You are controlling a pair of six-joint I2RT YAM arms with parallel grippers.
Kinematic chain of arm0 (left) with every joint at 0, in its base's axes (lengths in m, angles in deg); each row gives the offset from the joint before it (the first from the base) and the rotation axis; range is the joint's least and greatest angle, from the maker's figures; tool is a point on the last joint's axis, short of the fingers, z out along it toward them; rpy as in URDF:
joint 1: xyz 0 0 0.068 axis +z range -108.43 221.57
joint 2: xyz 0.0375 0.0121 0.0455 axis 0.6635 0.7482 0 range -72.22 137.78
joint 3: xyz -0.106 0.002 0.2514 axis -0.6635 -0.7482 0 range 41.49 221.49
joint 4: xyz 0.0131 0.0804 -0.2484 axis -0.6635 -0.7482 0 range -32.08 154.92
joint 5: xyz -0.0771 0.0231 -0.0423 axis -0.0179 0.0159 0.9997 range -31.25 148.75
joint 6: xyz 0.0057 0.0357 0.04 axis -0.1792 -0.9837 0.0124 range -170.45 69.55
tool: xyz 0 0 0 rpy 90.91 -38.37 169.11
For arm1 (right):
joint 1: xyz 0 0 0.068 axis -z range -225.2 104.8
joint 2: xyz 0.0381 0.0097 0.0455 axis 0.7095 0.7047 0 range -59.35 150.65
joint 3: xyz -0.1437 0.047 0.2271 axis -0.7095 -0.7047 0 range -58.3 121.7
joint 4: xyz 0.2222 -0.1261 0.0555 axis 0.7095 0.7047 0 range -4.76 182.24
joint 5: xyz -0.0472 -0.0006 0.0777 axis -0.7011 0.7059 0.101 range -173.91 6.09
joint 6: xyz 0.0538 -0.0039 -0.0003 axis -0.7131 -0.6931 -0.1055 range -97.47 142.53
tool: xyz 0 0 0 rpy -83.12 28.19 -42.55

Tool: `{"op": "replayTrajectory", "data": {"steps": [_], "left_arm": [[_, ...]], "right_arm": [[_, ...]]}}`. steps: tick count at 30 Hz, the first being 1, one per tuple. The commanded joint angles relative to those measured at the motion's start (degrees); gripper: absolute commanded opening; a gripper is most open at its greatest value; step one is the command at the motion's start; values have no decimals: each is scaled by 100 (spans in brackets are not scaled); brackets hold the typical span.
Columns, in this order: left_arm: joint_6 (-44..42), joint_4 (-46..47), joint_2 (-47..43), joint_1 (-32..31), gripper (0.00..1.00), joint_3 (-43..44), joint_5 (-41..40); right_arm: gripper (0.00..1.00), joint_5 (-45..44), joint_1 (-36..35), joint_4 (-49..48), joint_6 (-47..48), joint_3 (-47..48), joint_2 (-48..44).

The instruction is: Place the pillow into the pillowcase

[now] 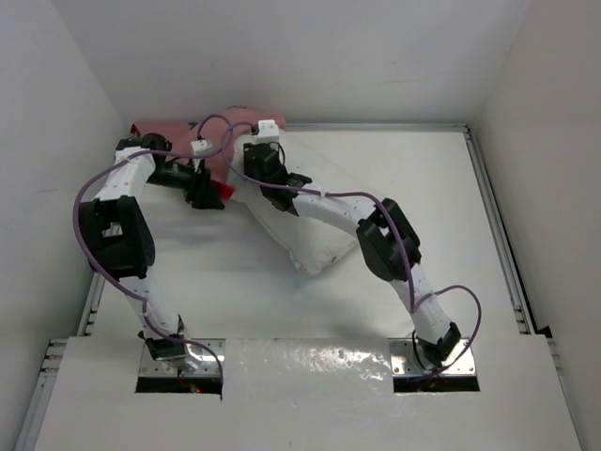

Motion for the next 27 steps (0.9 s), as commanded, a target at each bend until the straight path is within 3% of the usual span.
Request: {"op": "replayTrajectory", "data": {"steps": [1,2,3,5,7,8,9,11,12,13,14,15,17,19,22,25,26,27], "left_arm": [[-13,-675,-365,12,57,-61,-93],[-48,-683,-410,108,60,-61,-173],[-49,-684,-445,144,61,0,-244],[135,-684,-454,171,63,430,-490],[284,-675,-367,171,61,1103,-500],[338,-657,-323,153,60,1360,-438],[416,-605,-270,118,59,1641,-359],[1677,454,-217,-92,50,2065,-480],[3179,2251,-164,-406,46,2110,-1308],[3194,2269,-103,-496,46,2136,-1586],[3343,2548,-24,-567,52,2162,-1763],[3553,2995,81,-646,63,2198,-1939],[3529,3139,450,-857,68,2495,-2327],[3239,2965,914,-1225,71,2907,-2458],[3221,2727,1618,-1428,72,3523,-2678],[3633,2857,2059,-1455,60,3938,-3283],[3756,3085,2068,-1455,50,3912,-3416],[3801,3209,2008,-1455,47,3738,-3487]], "right_arm": [[53,2031,-79,-757,847,-522,-875],[77,2209,-79,-677,945,-828,-1035],[87,2350,-79,-572,1051,-970,-1193],[99,2474,-79,-211,1280,-1312,-1657],[99,2352,-53,69,1595,-1516,-1958],[95,2308,-26,149,1684,-1664,-2229],[80,2273,9,246,1737,-1675,-2318],[16,2298,271,728,1659,-1474,-2424],[13,2490,647,1183,1284,-1255,-2381],[13,2492,790,1187,1280,-1253,-2381],[30,2675,904,1266,1219,-1157,-2346],[71,2720,1001,1336,1175,-1121,-2250],[89,2852,1265,1302,1131,-1103,-2135],[99,3001,1449,1240,1166,-1016,-1916],[99,3151,1582,1292,1201,-701,-1459],[99,3554,1617,1512,1271,-262,-855],[99,3712,1617,1582,1289,-138,-704],[99,4036,1617,1731,1289,-32,-554]]}}
